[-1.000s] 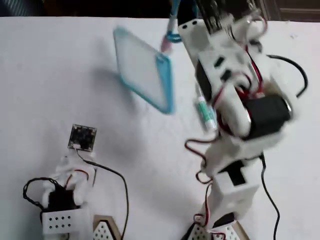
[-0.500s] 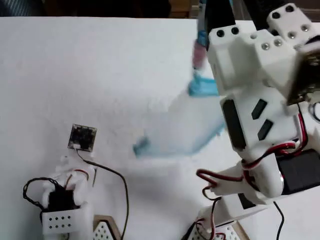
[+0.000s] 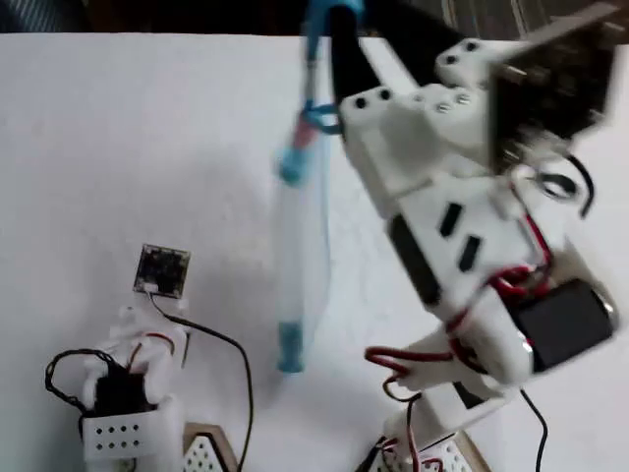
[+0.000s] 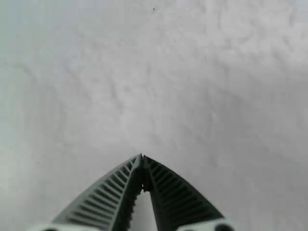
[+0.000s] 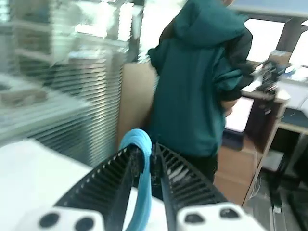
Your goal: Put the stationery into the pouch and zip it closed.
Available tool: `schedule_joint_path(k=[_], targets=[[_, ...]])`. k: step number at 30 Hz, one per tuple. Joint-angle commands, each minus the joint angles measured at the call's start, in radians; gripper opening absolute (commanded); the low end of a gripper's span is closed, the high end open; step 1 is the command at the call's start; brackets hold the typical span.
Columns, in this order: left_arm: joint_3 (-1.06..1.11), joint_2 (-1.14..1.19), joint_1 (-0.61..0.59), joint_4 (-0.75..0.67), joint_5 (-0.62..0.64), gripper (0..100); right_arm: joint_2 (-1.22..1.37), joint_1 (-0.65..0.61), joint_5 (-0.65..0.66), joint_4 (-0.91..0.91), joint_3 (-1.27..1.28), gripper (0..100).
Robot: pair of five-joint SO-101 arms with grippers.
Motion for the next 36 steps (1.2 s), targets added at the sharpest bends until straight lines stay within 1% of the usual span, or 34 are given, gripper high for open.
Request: schedule_joint_path(k=[1,7,10,12,14,18,21,23,25,27,29,32,35,36], targets=[[-0.006,-0.013,0.001,0.005,-0.002,3,0.048,-0.007,-0.008,0.048,-0.020,1.7],[-0.006,-0.013,0.002,0.008,0.000,3,0.094,-0.010,-0.008,0.064,-0.021,1.7],[-0.071,-0.015,-0.010,0.003,-0.006,3,0.096,-0.010,-0.008,0.062,-0.015,1.7],[-0.196,-0.015,-0.076,-0.008,0.000,3,0.096,-0.008,-0.008,0.062,-0.015,1.7],[-0.345,-0.010,-0.120,-0.049,0.003,3,0.094,-0.005,-0.008,0.062,-0.021,1.7],[-0.624,-0.002,-0.130,-0.044,0.017,3,0.087,-0.005,-0.005,0.064,-0.021,1.7],[-0.795,0.081,-0.116,-0.023,0.101,6,0.087,-0.005,-0.005,0.068,-0.021,1.7],[-0.919,0.203,-0.116,0.003,0.222,10,0.087,-0.005,-0.006,0.068,-0.021,1.7],[-1.073,0.360,-0.114,0.066,0.368,12,0.087,-0.005,-0.006,0.068,-0.021,1.7],[-1.250,0.535,-0.110,0.172,0.497,14,0.087,-0.004,-0.006,0.070,-0.021,1.7],[-1.438,0.716,-0.074,0.281,0.589,15,0.087,-0.004,-0.005,0.071,-0.021,1.7],[-1.735,0.960,0.004,0.474,0.614,17,0.085,-0.004,-0.005,0.090,-0.021,1.7],[-2.008,1.156,0.134,0.686,0.591,21,0.087,-0.004,-0.006,0.097,-0.021,1.7],[-2.042,1.191,0.176,0.678,0.562,23,0.087,-0.004,-0.006,0.097,-0.021,1.7]])
